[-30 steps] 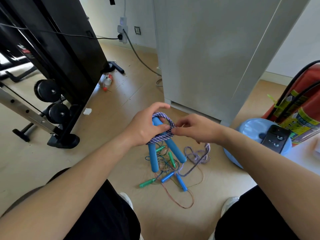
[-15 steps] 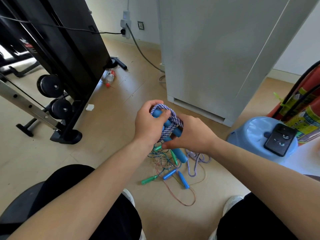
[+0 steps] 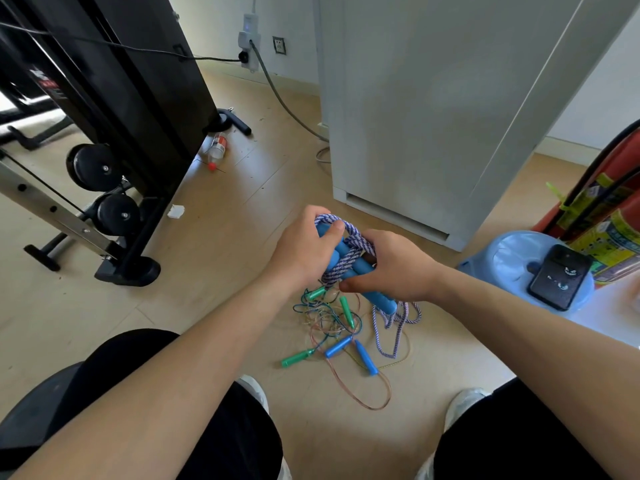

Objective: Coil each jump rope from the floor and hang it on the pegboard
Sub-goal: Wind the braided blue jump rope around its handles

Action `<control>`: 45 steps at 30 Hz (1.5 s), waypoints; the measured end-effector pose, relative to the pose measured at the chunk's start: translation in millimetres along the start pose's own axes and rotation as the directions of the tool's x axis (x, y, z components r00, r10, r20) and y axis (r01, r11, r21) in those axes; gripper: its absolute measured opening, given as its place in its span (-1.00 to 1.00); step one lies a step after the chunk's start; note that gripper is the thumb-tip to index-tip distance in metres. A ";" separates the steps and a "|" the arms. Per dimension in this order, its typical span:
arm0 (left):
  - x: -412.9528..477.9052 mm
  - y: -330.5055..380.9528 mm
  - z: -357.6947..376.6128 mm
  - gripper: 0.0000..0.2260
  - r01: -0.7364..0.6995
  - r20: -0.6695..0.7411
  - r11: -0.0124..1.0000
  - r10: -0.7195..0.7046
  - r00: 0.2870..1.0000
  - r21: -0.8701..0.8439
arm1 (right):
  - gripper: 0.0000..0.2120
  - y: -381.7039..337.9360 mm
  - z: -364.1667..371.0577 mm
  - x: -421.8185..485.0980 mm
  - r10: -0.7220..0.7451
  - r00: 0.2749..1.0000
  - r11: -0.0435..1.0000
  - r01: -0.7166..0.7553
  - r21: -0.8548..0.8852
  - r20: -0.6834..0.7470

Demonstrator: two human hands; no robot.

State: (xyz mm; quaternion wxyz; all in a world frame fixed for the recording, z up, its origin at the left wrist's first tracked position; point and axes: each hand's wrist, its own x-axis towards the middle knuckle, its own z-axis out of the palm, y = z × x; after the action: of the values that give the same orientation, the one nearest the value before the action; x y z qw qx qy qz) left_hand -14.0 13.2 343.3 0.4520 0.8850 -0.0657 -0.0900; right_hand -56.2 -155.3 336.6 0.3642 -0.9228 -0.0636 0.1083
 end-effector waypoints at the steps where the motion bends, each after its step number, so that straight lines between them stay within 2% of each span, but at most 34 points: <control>1: 0.4 -1.1 -2.2 -0.76 0.001 0.034 1.000 -0.002 0.999 0.011 | -0.52 0.7 1.0 -0.2 -0.002 1.000 1.000 0.002 0.000 0.009; 6: -1.4 -7.6 -8.2 -0.73 0.066 0.153 0.997 -0.069 0.986 0.026 | -0.59 0.7 5.1 -3.4 -0.020 0.999 0.999 0.021 -0.025 0.028; 10: -2.3 -8.2 -11.5 -0.71 0.034 0.191 0.999 -0.032 0.981 -0.005 | -0.57 0.1 0.9 -5.1 -0.031 0.999 0.999 0.030 0.026 0.043; 14: -1.2 -11.4 -15.8 -0.74 0.038 0.277 0.997 -0.017 0.961 -0.068 | -0.71 1.5 -6.8 -4.3 -0.068 0.994 0.996 0.062 0.068 0.082; 18: 0.8 -15.0 -20.4 -0.66 0.069 0.367 0.997 -0.053 0.929 -0.030 | -0.67 7.4 -9.5 -4.0 -0.088 0.984 0.995 0.081 0.056 0.152; 22: 2.1 -15.4 -21.8 -0.66 0.035 0.350 0.999 -0.023 0.936 -0.028 | -0.65 7.2 -12.5 -2.7 -0.063 0.987 0.998 0.063 0.004 0.145; 25: 3.3 -18.4 -20.0 -0.67 -0.002 0.328 0.999 -0.011 0.945 0.039 | -0.55 0.6 -18.3 -3.2 0.030 0.997 0.981 -0.016 -0.192 0.069; 28: 4.8 -20.9 -14.7 -0.68 -0.072 0.300 0.977 0.009 0.954 0.200 | -0.52 -7.4 -28.0 -5.3 0.088 0.995 0.973 -0.078 -0.218 0.040; 31: 5.8 -22.1 -6.5 -0.72 -0.102 0.259 0.941 0.015 0.966 0.324 | -0.61 -15.4 -29.7 -9.3 0.034 0.997 0.982 -0.020 -0.186 0.071; 34: 7.6 -24.5 0.7 -0.83 -0.096 0.265 0.927 -0.004 0.964 0.364 | -0.57 -26.5 -22.9 -19.7 -0.060 0.996 0.986 0.068 -0.152 0.061; 36: 7.0 -25.0 2.2 -0.85 -0.097 0.279 0.930 -0.006 0.960 0.354 | -0.63 -29.5 -21.9 -21.5 -0.058 0.998 0.989 0.059 -0.138 0.012; 39: 3.0 -24.4 4.6 -0.84 -0.100 0.276 0.958 0.023 0.961 0.268 | -0.77 -15.3 -35.2 -13.9 0.013 0.984 0.997 -0.026 -0.074 -0.179; 42: -5.4 -16.7 8.1 -0.85 -0.126 0.311 0.990 0.101 0.945 0.061 | -0.76 5.4 -51.3 -6.1 0.106 0.926 0.990 -0.132 -0.048 -0.362; 45: -14.4 -4.1 8.3 -0.92 -0.222 0.321 0.975 0.215 0.922 -0.014 | -0.75 16.4 -52.9 -0.4 0.181 0.894 0.980 -0.199 -0.003 -0.409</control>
State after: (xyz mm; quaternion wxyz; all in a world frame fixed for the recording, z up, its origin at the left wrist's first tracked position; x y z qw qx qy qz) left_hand -29.7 11.9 336.7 0.4326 0.8507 -0.2375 -0.1811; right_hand -43.0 -202.1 363.1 0.3365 -0.9347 0.1016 -0.0526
